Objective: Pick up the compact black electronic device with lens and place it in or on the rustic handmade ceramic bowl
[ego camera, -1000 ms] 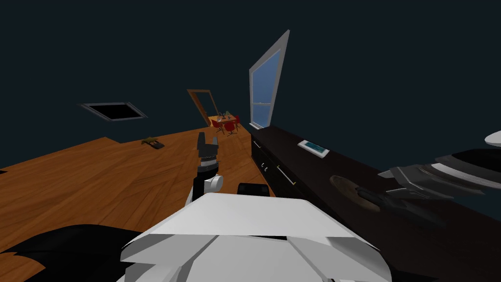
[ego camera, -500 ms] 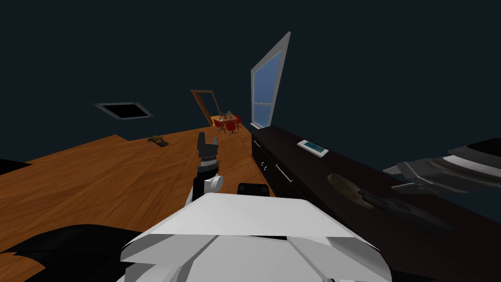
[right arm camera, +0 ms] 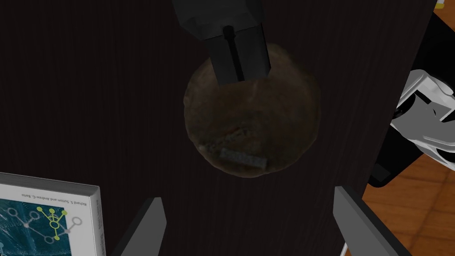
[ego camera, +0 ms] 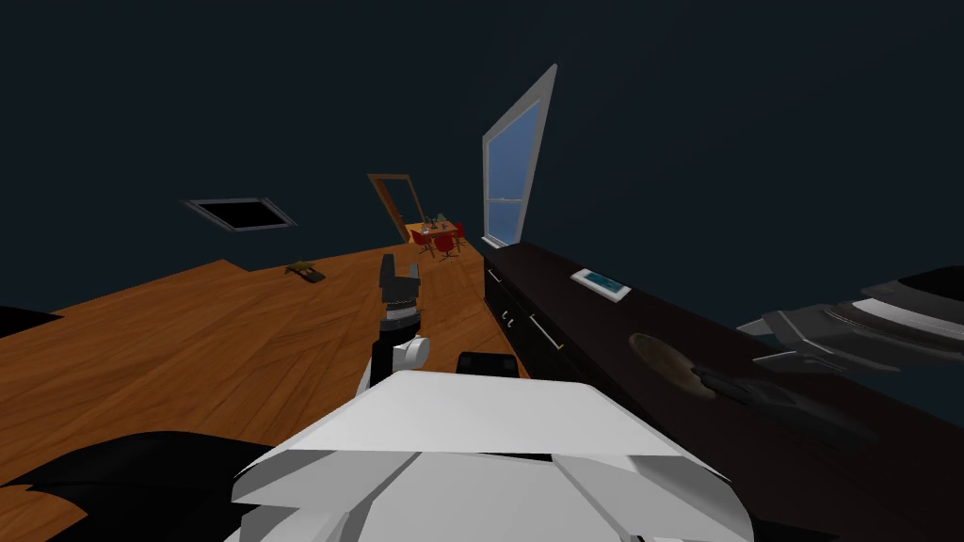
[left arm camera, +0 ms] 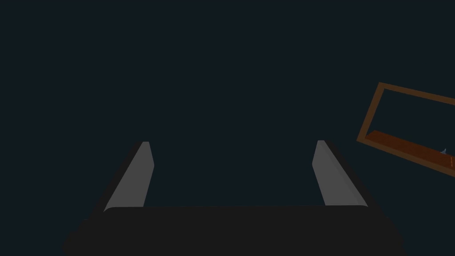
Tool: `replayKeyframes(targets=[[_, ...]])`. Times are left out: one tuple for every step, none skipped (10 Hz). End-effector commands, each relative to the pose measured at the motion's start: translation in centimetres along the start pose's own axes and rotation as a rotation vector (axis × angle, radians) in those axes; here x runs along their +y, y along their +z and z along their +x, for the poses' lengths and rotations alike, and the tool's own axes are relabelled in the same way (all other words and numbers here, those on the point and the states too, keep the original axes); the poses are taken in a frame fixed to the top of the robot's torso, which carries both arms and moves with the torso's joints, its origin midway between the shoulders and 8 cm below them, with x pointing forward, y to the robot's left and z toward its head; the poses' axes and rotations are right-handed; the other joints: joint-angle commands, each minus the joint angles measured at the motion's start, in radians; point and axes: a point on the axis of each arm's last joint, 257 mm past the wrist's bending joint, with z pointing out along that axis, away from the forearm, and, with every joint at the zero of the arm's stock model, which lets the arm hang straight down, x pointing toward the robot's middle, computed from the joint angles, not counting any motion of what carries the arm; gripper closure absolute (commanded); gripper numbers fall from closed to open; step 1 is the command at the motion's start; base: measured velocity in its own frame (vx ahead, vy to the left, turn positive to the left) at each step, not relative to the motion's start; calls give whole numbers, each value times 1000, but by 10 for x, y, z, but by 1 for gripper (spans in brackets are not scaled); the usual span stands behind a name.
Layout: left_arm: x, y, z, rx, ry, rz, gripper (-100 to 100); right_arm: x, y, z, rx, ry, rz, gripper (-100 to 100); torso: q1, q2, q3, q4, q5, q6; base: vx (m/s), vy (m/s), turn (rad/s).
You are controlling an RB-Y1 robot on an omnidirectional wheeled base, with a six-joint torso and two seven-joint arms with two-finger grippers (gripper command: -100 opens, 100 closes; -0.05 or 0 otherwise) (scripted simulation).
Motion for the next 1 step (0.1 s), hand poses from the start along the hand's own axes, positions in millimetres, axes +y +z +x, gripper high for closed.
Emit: replayKeyframes(targets=[[0,0,0,0,0,0,0,0,0,0,0,0,0,0,0,0,0,0,0,0,0,0,0]])
